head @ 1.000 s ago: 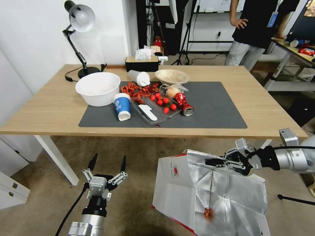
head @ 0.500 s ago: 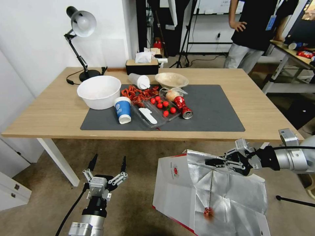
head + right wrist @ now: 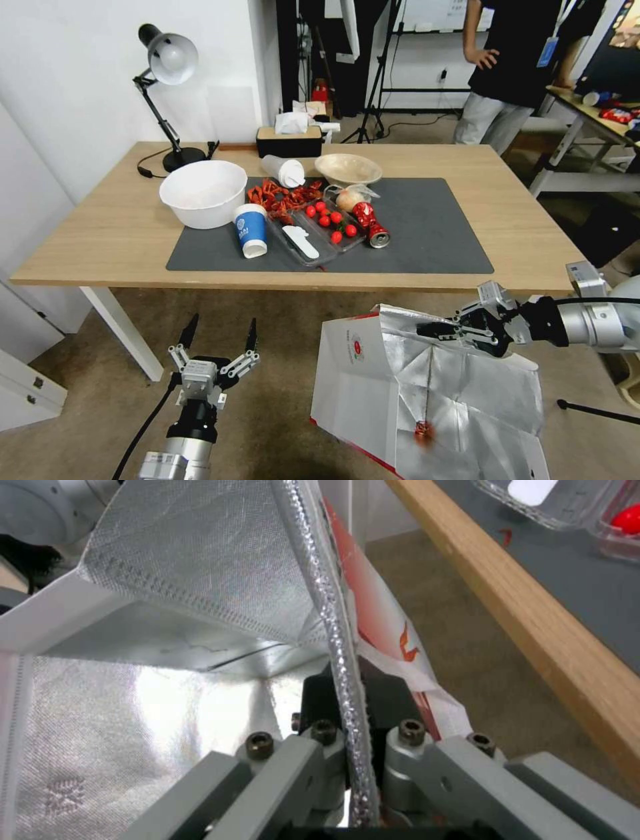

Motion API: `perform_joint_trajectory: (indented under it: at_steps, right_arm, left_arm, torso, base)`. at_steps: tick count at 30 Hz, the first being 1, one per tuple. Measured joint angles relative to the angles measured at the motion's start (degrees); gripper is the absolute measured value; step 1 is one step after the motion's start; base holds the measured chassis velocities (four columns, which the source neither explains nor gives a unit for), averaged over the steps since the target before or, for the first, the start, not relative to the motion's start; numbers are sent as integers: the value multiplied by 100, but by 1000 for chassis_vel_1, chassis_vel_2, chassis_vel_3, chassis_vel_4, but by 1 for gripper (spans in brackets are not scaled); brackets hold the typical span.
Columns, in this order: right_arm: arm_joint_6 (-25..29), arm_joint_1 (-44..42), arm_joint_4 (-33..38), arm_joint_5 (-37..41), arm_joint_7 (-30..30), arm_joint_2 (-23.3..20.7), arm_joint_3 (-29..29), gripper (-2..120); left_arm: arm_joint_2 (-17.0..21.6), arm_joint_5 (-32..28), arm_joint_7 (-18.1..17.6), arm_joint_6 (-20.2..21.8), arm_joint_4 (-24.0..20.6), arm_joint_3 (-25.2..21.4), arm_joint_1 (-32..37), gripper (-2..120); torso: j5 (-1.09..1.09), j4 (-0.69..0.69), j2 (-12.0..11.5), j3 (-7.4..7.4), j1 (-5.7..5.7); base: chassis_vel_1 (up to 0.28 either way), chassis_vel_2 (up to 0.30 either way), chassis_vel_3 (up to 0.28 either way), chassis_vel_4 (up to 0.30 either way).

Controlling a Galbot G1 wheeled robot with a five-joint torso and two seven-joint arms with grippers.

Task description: Pick up the food delivery bag from the floor and place it on the table.

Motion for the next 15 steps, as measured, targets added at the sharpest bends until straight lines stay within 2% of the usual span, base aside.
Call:
perform_joint_trajectory:
  at_steps: [11,14,15]
  right_arm:
    - [7,-4,13,-1,16,10,0,0]
    - [9,-5,13,-1,27,10,0,0]
    - [11,-5,13,-1,32,10,0,0]
  left_arm:
    - [-8,-82,-9,118,-91,2,56,100]
    - [-3,-88,-6,-66,-65,4,62,100]
    - [0,-105,111,-169,-41,0,97,100]
  torso:
    - [0,0,350,196,154]
    - [0,-1,419,233,185]
    - [0,-1,448,249,197]
  base:
    - [0,0,0,0]
    - [0,0,0,0]
    - [0,0,0,0]
